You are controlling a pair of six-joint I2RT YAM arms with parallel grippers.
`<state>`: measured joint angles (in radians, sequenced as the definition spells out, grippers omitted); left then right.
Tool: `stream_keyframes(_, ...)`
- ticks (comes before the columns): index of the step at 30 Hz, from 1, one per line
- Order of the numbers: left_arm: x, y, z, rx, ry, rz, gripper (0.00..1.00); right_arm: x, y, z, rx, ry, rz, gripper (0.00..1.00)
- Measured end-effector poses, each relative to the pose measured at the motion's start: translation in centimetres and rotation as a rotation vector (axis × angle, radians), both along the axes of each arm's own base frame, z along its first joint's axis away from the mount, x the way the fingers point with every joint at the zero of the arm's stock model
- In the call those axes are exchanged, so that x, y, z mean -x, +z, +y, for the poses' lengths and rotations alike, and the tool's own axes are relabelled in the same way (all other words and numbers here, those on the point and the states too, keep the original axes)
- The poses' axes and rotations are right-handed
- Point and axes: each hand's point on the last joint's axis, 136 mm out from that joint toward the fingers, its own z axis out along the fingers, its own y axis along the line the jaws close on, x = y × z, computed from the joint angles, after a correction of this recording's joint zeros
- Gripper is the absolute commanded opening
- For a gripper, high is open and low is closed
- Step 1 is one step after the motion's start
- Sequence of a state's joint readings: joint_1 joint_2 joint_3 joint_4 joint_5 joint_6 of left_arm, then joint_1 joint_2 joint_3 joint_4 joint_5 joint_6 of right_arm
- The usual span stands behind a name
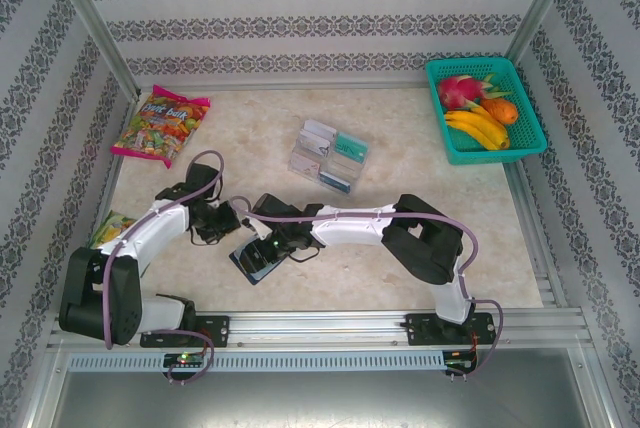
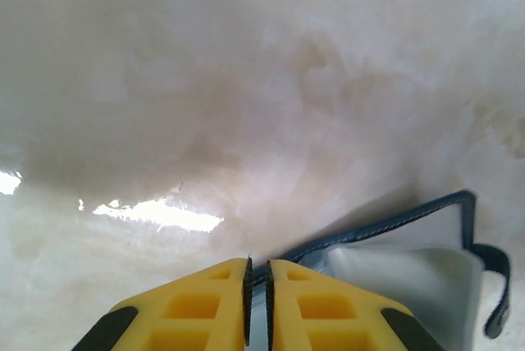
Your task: Put the credit cards into the card holder
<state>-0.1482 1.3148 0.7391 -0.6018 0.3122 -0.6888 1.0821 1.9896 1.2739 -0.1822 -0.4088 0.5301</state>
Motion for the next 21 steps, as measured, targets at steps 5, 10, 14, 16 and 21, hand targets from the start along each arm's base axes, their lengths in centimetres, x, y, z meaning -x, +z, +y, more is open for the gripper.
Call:
stream_keyframes(5, -1.5, 1.3, -0.3, 0.017, -0.006, -0.036, 0.13, -0.2, 0.9, -0.6, -0.013, -0.021, 0.005, 0.65)
stream_keyframes(10, -1.4, 1.3, -0.5, 0.03, -0.01, -0.031, 0.13, -1.6, 4.3, -0.7, -0.081, -0.051, -0.028, 0.65)
stream_keyframes(14, -1.4, 1.3, -0.6, 0.032, -0.011, -0.03, 0.13, -2.4, 6.5, -0.8, -0.131, -0.067, -0.057, 0.65)
stream_keyframes(16, -1.4, 1.3, -0.6, 0.032, -0.014, -0.031, 0.13, -3.0, 7.1, -1.3, -0.14, -0.083, -0.07, 0.64)
stream_keyframes(21, -1.4, 1.4, -0.9, 0.047, -0.037, -0.035, 0.13, -6.4, 9.5, -5.7, -0.126, -0.194, -0.168, 0.64)
